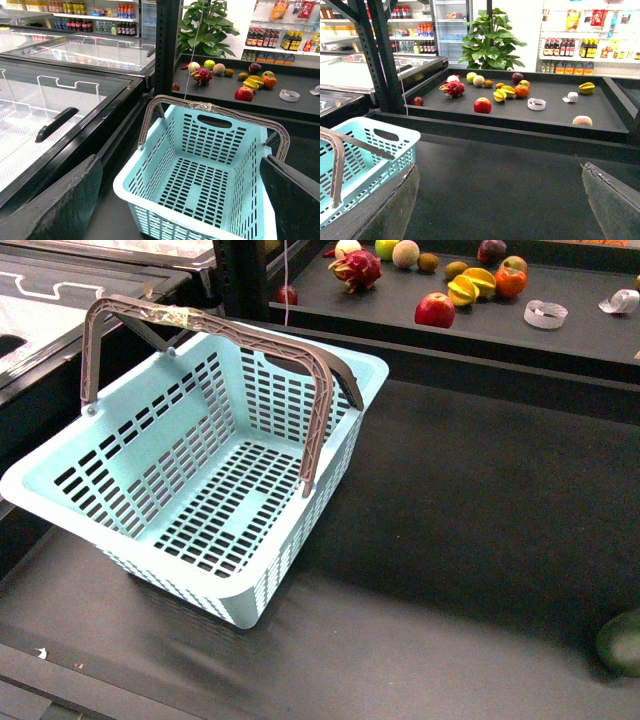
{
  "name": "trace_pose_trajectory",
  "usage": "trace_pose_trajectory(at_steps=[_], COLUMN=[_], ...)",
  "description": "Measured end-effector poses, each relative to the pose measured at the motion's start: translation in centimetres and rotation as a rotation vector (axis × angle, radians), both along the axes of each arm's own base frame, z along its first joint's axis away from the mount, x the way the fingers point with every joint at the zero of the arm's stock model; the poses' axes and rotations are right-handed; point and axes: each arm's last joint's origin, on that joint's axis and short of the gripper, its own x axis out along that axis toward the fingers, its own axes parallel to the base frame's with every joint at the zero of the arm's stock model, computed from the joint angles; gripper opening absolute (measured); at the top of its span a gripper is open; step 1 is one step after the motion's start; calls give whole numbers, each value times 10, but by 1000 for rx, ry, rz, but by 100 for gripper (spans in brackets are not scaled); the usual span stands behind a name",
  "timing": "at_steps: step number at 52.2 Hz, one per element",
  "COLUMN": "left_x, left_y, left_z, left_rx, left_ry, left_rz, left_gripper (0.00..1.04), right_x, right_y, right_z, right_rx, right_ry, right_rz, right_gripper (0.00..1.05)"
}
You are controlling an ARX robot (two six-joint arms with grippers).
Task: Pick mango with right arm and hold basket with left
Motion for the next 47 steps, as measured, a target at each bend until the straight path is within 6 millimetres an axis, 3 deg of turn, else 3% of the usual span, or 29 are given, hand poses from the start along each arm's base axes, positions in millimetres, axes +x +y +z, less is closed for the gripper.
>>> trace_pose_trajectory(at_steps=[47], left_x=[0], left_y=[0], left_z=[0], left_rx=[0], left_ry=[0], left_rz=[0], left_gripper=[99], right_x=[0], right_y=[0], right_z=[0], right_rx=[0], right_ry=[0], right_rz=[0], right_gripper=[97])
